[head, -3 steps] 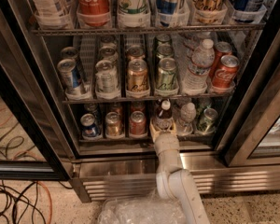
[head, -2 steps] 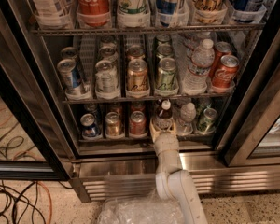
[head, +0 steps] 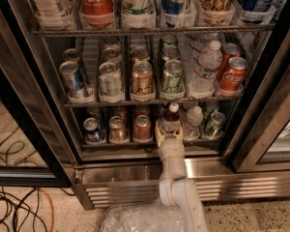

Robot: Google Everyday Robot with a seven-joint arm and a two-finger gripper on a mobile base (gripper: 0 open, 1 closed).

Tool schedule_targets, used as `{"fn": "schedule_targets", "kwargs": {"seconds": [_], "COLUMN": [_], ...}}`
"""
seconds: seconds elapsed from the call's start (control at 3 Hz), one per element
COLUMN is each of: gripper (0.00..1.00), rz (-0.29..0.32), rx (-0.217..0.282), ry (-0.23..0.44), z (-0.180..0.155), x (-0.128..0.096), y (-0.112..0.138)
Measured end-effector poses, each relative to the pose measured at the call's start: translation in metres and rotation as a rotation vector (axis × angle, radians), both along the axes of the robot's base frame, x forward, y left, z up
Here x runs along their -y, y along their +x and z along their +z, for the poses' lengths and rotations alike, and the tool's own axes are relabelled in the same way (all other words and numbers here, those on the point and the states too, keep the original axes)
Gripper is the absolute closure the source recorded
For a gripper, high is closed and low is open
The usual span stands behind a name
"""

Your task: Pick blue plastic bottle from bottom shelf of fridge

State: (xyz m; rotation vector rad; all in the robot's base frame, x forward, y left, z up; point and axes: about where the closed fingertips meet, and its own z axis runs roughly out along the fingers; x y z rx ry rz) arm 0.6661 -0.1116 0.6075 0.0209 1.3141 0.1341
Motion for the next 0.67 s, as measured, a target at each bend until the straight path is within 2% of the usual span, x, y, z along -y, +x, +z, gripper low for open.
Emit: {"fn": "schedule_targets", "kwargs": {"seconds": [0.67], "gripper": [1.00], "rz": [-0.008], "rx": [0.052], "ry": [0.021], "z": [-0.0051], "x": [-0.0035], "y": [-0.0075]}}
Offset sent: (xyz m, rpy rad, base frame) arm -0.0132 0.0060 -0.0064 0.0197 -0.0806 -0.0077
